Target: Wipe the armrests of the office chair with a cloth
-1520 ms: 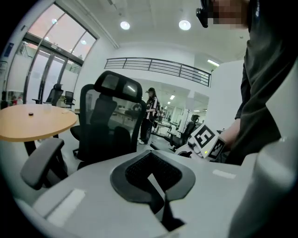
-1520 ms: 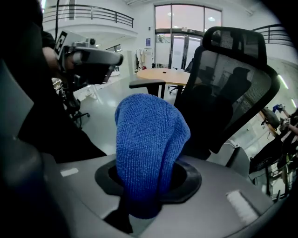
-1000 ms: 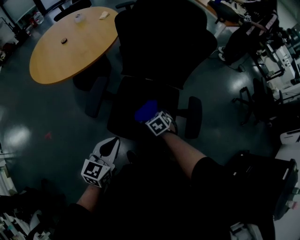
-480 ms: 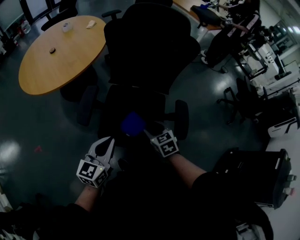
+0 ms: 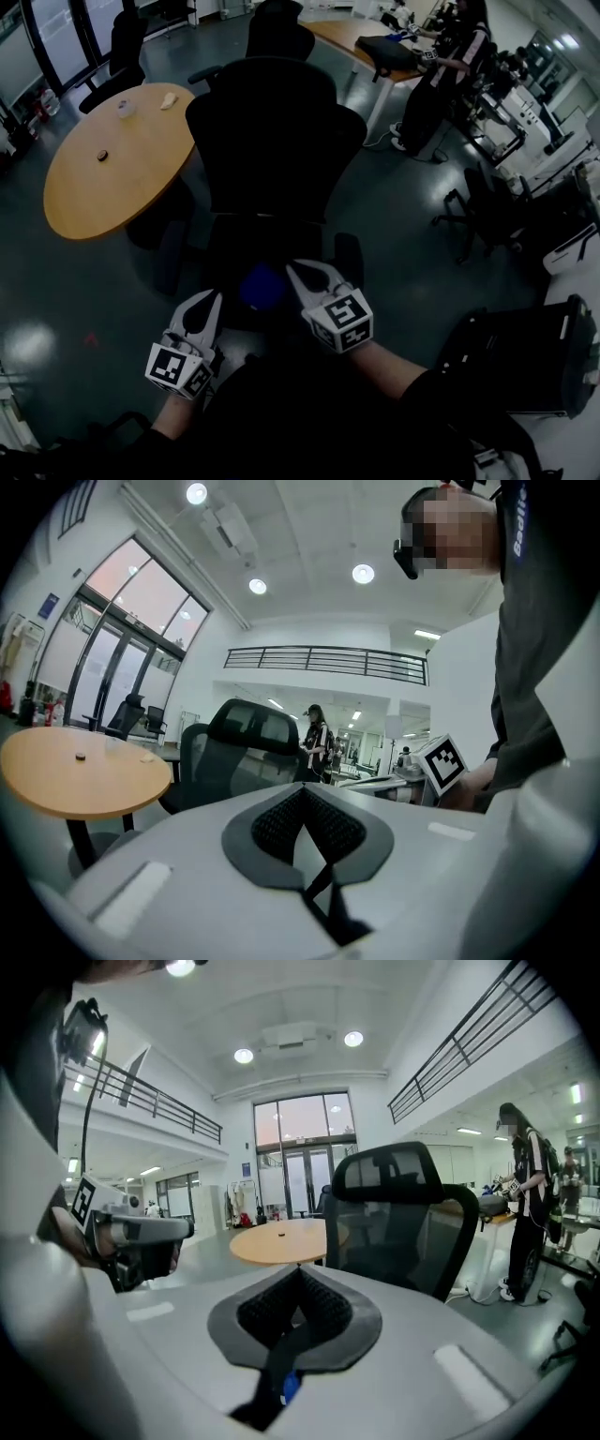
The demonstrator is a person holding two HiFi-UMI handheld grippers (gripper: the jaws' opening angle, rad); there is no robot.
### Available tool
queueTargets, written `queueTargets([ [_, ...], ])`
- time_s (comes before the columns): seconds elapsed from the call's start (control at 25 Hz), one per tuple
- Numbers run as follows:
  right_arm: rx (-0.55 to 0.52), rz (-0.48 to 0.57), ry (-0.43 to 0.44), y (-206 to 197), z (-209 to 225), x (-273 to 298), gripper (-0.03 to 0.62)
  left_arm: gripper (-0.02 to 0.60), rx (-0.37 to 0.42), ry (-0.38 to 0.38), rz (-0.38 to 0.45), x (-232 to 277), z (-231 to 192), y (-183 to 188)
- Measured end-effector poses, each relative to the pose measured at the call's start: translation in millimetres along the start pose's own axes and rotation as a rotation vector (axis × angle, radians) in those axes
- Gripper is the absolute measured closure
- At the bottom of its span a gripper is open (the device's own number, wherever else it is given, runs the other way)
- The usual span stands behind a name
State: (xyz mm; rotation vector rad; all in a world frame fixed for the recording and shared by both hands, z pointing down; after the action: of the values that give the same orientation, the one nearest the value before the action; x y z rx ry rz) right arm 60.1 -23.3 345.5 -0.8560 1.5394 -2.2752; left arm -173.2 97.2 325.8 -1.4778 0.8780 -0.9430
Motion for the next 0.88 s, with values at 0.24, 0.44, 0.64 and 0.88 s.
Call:
queueTargets([
  [0.24, -0.025, 0.11, 0.13, 47, -21, -26, 0.591, 0.566, 0.018, -0.046, 0.083, 23, 26, 45],
  [0.44, -0.051, 0.113, 0.209, 49, -24, -38, 0.591, 0.566, 0.007, -0.03, 0.051, 29, 44, 45],
  [0.64, -0.001, 0.097, 0.321, 39, -17, -45, 0.591, 0.566, 0.0, 0.095, 0.02, 24, 70, 39],
  [0.88, -0.006, 0.053, 0.387, 15, -26, -63, 0.591, 0.566, -0.025, 0.165, 0.005, -1, 106, 26],
])
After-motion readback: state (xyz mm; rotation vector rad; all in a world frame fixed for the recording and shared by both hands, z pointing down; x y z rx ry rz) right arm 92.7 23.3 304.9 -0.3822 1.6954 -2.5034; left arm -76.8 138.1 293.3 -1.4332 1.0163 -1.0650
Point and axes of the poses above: the fingertips, and each gripper's own axes: x forward along the fingers, z to its right, y out of its top, the point moved 10 cm from there along -x, backward along the fingers, and after that the axes turned 9 degrees about x, right-handed, at the moved point
